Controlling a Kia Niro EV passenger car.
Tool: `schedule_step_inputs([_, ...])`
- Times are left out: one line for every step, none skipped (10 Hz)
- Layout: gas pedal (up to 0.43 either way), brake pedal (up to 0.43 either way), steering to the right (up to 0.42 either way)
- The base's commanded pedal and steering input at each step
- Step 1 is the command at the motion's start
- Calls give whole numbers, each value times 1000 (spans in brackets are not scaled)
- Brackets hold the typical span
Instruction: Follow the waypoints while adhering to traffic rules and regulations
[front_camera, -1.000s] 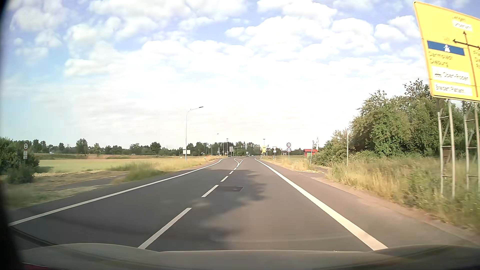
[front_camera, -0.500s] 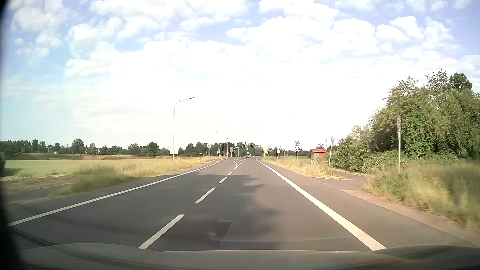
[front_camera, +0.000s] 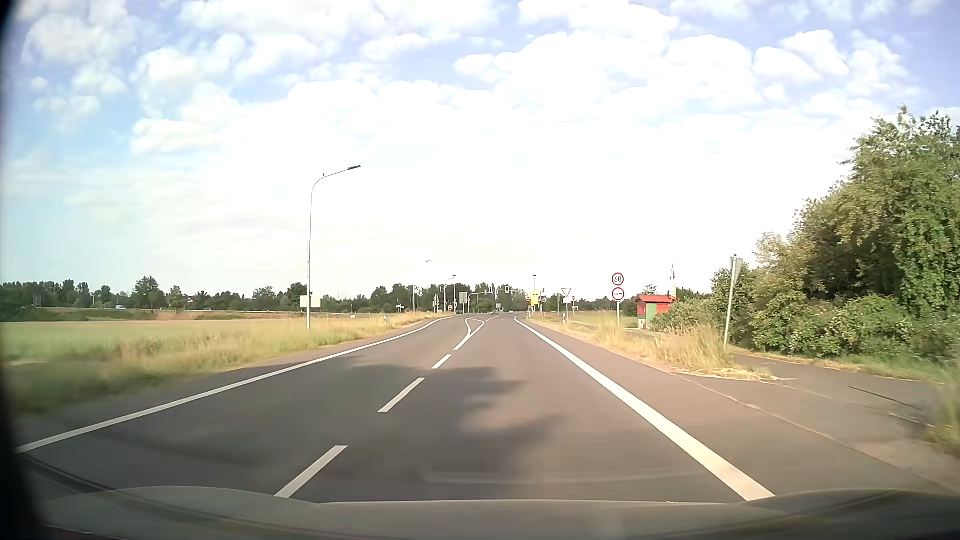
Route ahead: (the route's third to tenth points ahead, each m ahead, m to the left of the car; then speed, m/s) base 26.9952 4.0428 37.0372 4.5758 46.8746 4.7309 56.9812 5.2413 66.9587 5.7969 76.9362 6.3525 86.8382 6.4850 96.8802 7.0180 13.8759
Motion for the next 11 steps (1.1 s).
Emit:
schedule_step_inputs([28,30,-1])
schedule_step_inputs([39,30,-1])
schedule_step_inputs([67,30,-2])
schedule_step_inputs([110,30,-2])
schedule_step_inputs([150,30,-1])
schedule_step_inputs([150,30,-1])
schedule_step_inputs([157,30,-1])
schedule_step_inputs([169,30,-1])
schedule_step_inputs([177,30,-2])
schedule_step_inputs([197,30,-2])
schedule_step_inputs([240,30,-1])
